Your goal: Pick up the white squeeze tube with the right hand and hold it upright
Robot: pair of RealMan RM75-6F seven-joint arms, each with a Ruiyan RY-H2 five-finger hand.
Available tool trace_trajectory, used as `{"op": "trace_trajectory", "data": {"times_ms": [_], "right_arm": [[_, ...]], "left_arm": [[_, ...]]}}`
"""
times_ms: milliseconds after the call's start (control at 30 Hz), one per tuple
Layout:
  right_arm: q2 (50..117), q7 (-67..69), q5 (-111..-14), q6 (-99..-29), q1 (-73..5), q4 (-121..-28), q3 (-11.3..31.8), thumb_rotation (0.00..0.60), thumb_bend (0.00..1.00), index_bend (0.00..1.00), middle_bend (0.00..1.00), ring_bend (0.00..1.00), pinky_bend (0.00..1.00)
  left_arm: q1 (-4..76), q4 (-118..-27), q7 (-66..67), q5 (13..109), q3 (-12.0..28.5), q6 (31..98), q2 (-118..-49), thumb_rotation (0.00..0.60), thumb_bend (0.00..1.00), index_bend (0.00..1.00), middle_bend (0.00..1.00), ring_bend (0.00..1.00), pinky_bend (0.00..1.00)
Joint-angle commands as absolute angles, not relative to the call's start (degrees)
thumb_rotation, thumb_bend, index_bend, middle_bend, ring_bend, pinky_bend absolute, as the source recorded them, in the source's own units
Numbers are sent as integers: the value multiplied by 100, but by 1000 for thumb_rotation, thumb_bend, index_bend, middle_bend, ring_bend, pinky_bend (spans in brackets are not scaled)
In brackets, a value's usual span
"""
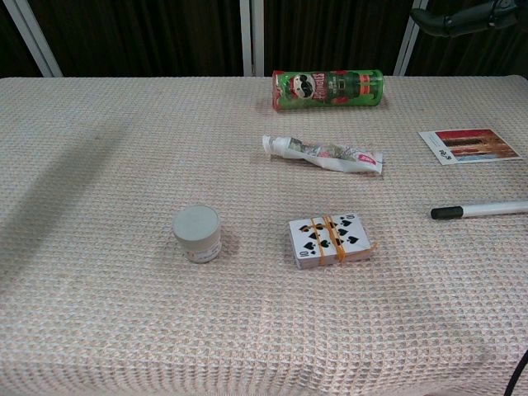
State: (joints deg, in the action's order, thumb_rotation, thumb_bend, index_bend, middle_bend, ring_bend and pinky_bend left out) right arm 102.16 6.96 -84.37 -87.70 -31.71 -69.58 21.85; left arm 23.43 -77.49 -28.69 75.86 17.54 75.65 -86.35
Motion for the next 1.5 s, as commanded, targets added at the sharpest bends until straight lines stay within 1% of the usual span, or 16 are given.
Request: {"op": "trace_trajectory", "data": {"times_ms": [33,267,300,333,400,433,467,533,600,667,800,900,967,1133,1300,1500], "right_arm": [[10551,1143,-8558,-9003,-3318,-6452,2242,600,183,0,0,0,0],[10512,1229,-8534,-8940,-3327,-6471,2136,600,183,0,0,0,0],[10489,1202,-8527,-8907,-3324,-6528,2107,600,183,0,0,0,0],[10464,1177,-8528,-8861,-3324,-6584,2069,600,183,0,0,0,0],[10310,882,-8435,-8551,-3311,-6823,1935,600,182,0,21,0,5],[10192,634,-8326,-8326,-3297,-7026,1872,600,181,0,33,0,18],[10055,305,-8162,-8064,-3284,-7274,1823,600,179,0,62,0,54],[9628,-696,-7550,-7298,-3272,-8047,1728,600,177,0,98,0,106],[9259,-1655,-6791,-6688,-3334,-8766,1732,600,176,0,115,0,119],[9088,-2385,-6055,-6339,-3460,-9177,1783,600,176,0,116,0,119],[9134,-3165,-5162,-6136,-3735,-9346,1834,600,176,0,135,5,121],[9241,-3442,-4532,-5974,-3947,-9324,1880,600,176,22,182,72,197],[9307,-3561,-4170,-5839,-4107,-9230,1904,600,176,52,210,94,220],[9579,-3524,-4011,-5825,-4362,-8864,1938,600,176,140,231,133,265],[9911,-3445,-4031,-5942,-4565,-8473,1975,600,176,252,301,208,361],[10181,-3696,-3665,-5953,-4825,-8105,1997,600,176,275,312,215,373]], "left_arm": [[2359,-7672,-2911,7555,1730,7524,-8677,147,57,42,99,63,192],[2339,-7762,-2640,7607,1687,7620,-8615,145,57,43,99,63,192],[2329,-7797,-2453,7602,1677,7664,-8596,181,58,45,100,63,191],[2320,-7819,-2251,7579,1658,7680,-8585,238,60,47,100,63,192],[2301,-7882,-1489,7501,1568,7691,-8521,385,62,53,99,63,192],[2293,-7912,-1088,7478,1518,7710,-8486,428,63,54,100,63,192],[2285,-7937,-681,7456,1468,7738,-8460,455,64,54,99,63,192],[2260,-8023,149,7396,1359,7791,-8411,521,64,56,99,62,191],[2226,-8209,619,7283,1286,7754,-8336,589,64,60,99,62,191],[2179,-8421,783,7159,1230,7661,-8244,600,65,61,99,62,190],[2113,-8590,815,7066,1168,7586,-8151,600,65,61,100,62,190],[2087,-8598,788,7046,1139,7549,-8125,600,65,61,99,62,190],[2080,-8614,709,7023,1130,7483,-8097,600,65,61,99,62,190],[2074,-8547,522,7055,1124,7434,-8105,600,65,61,99,62,191],[2089,-8451,441,7070,1123,7384,-8135,600,65,61,99,62,191],[2101,-8451,398,7104,1137,7380,-8137,600,65,61,100,62,191]]}}
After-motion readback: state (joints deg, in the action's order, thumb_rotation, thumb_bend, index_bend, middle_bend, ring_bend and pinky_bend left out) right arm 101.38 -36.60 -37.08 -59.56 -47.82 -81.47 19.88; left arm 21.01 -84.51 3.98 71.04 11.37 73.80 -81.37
